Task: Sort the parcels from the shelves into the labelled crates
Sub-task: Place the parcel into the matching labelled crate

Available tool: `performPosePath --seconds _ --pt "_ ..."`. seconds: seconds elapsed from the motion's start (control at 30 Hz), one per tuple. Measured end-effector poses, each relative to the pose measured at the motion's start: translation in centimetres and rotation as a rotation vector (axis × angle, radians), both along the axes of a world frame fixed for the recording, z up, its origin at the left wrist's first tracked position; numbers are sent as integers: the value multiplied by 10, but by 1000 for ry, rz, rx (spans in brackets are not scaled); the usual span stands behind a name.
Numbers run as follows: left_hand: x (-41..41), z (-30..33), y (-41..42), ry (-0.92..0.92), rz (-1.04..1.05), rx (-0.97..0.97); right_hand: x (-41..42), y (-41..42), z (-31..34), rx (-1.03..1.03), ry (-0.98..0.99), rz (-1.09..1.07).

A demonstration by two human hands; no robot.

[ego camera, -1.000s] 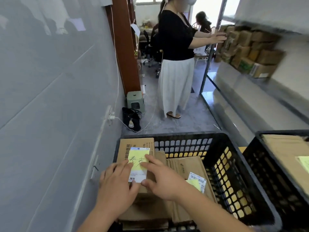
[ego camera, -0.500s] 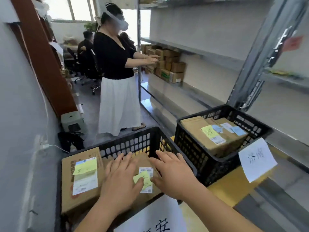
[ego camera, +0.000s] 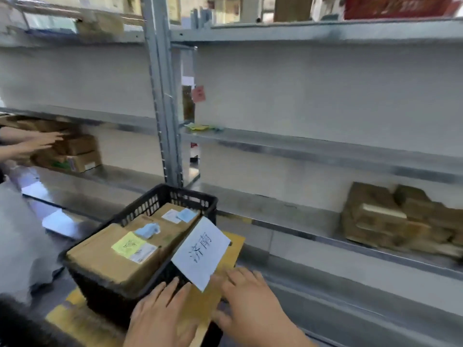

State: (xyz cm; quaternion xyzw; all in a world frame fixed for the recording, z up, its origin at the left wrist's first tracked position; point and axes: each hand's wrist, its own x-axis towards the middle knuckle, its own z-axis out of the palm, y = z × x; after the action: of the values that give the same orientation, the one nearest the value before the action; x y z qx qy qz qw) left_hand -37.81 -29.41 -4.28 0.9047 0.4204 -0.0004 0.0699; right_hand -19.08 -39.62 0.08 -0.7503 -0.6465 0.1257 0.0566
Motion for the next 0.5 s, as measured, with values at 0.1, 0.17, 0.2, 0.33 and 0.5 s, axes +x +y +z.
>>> performPosePath --seconds 0.1,0.17,0.2,0.33,0.5 --pt "82 16 -12 -2 -71 -35 76 -25 -1 16 4 -121" --pt "139 15 -17 -91 -129 -30 124 -37 -1 17 -8 -180" --pt "162 13 -18 -102 -140 -48 147 -42 -3 23 -22 -200" --pt "248 7 -21 -164 -213 -20 222 -52 -9 35 -39 -270" --pt "330 5 -24 -141 -318 -35 288 -60 -15 43 -21 -360"
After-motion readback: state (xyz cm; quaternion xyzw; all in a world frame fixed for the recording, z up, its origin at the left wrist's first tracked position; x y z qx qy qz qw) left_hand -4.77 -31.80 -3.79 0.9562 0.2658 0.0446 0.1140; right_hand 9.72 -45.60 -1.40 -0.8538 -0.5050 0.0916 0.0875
